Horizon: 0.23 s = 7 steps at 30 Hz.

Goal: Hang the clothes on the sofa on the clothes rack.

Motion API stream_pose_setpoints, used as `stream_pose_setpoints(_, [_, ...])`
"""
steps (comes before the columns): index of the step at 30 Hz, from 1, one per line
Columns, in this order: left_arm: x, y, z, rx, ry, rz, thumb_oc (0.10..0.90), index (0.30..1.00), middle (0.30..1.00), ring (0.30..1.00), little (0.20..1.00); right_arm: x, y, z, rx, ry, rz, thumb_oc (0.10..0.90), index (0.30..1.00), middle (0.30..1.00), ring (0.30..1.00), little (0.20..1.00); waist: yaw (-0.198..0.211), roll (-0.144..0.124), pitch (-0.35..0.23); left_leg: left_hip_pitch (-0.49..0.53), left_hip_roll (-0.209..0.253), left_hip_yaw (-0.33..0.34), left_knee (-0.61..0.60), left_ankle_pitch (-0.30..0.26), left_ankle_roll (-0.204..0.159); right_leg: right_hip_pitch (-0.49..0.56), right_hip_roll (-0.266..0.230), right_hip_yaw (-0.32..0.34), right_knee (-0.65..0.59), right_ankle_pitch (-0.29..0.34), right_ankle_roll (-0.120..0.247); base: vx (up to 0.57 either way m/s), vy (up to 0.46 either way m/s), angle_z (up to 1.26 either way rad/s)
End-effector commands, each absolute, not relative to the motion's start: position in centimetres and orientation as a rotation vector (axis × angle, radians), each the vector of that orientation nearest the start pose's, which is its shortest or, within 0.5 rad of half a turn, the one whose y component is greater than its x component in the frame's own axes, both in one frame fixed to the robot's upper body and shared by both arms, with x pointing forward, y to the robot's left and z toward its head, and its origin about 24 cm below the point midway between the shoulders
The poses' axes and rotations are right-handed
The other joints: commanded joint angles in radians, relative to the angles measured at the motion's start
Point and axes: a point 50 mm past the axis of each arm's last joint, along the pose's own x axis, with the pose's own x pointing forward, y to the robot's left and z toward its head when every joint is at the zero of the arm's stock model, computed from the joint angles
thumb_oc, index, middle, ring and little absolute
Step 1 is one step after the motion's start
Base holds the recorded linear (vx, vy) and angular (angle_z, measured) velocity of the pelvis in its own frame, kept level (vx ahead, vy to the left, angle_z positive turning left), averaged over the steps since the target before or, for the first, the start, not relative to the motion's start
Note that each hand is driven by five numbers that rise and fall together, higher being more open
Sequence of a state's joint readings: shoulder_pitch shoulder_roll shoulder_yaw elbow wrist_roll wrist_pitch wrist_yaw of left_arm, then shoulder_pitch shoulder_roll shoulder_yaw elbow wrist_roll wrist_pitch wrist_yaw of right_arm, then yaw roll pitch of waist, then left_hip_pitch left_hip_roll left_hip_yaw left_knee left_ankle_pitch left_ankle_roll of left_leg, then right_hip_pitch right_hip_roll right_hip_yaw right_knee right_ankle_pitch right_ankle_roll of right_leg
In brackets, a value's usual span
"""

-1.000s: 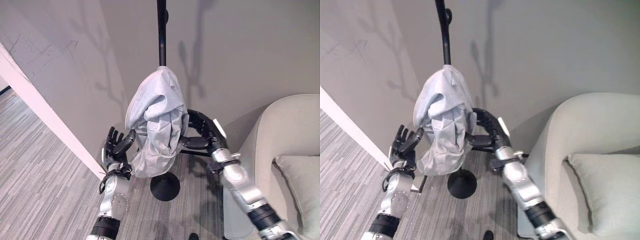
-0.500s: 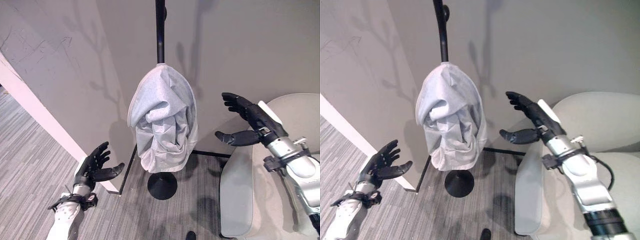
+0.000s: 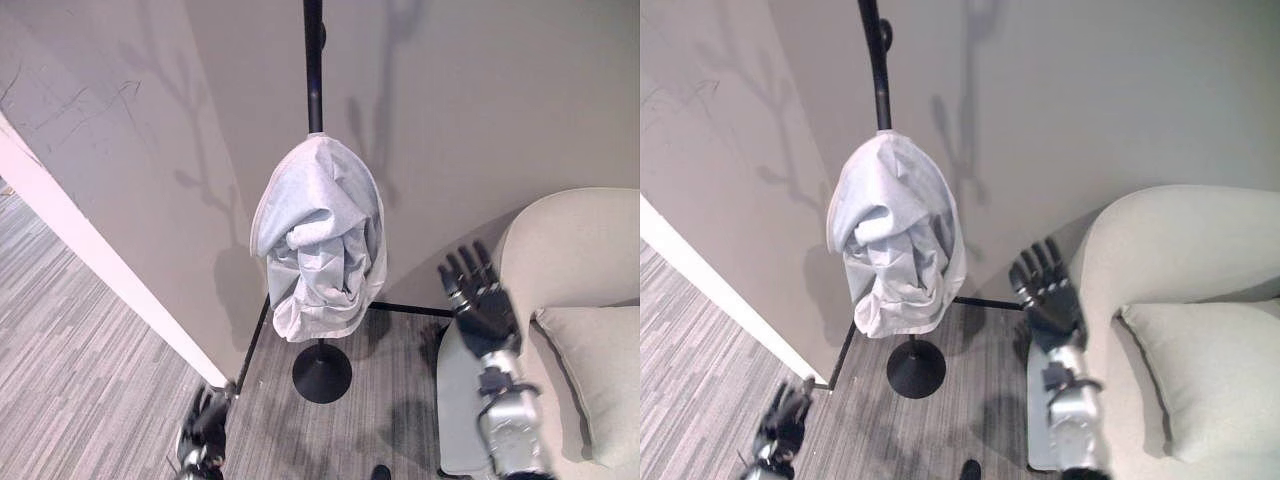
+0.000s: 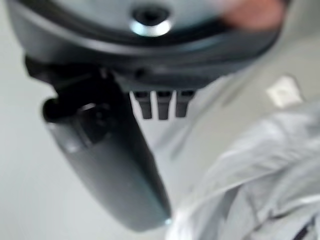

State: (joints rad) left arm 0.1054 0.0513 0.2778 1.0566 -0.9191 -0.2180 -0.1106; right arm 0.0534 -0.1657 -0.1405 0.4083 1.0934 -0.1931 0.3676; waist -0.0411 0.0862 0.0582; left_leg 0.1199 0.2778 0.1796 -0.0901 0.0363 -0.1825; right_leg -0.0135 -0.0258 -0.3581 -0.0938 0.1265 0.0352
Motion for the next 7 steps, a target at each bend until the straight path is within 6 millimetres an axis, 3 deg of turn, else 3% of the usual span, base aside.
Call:
stream_pose_setpoints(1, [7.9,25.6,-15.1,-0.676,0.736,0.782,0.8,0.9,0.9,0.9,0.9,21.4,-25.2,-3.5,0.992,-0.103,-0.321,0.8,0.9,0.9,0.9,0.9,0.003,-0.048,-0.054,0.099,0.045,0.042,0.003,0.068,-0.053,0.053,-0.091,0.013,0.01,-0.098,0.08,0.0,0.02,0.08])
stream_pose_setpoints(2, [7.9,25.7,-15.0,-0.676,0.734,0.781,0.8,0.9,0.9,0.9,0.9,21.4,-25.2,-3.5,0.994,-0.105,-0.32,0.8,0.9,0.9,0.9,0.9,0.003,-0.05,-0.054,0.095,0.043,0.041,0.003,0.071,-0.052,0.05,-0.092,0.013,0.008,-0.094,0.079,0.0,0.029,0.06])
stream_pose_setpoints(3, [6.2,24.7,-16.0,-0.641,0.865,0.747,0.8,0.9,0.9,0.9,0.9,19.3,-24.1,-7.9,1.035,0.119,-0.422,0.8,0.9,0.9,0.9,0.9,0.005,-0.049,-0.056,0.099,0.041,0.042,0.003,0.073,-0.051,0.053,-0.094,0.014,0.009,-0.094,0.078,0.0,0.0,0.0])
stream_pose_setpoints(4, [5.5,24.2,-16.3,-0.623,0.926,0.726,0.8,0.9,0.9,0.9,0.9,17.7,-23.8,-10.3,1.025,0.271,-0.495,0.8,0.9,0.9,0.9,0.9,0.008,-0.05,-0.058,0.098,0.039,0.041,0.003,0.074,-0.051,0.053,-0.095,0.014,0.009,-0.092,0.078,0.0,0.0,0.0])
stream_pose_setpoints(5, [4.7,23.4,-16.7,-0.588,1.01,0.69,0.8,0.9,0.9,0.9,0.9,13.8,-23.0,-14.0,0.995,0.572,-0.638,0.8,0.9,0.9,0.9,0.9,0.019,-0.049,-0.061,0.103,0.04,0.037,0.003,0.075,-0.051,0.062,-0.092,0.013,0.011,-0.098,0.076,0.02,0.017,0.04])
stream_pose_setpoints(7, [4.9,22.7,-16.9,-0.505,1.075,0.603,0.8,0.9,0.9,0.9,0.9,10.9,-22.6,-15.8,0.943,0.805,-0.722,0.8,0.9,0.9,0.9,0.9,0.03,-0.049,-0.063,0.097,0.038,0.028,0.003,0.08,-0.05,0.065,-0.093,0.008,0.01,-0.1,0.076,0.02,0.012,0.04])
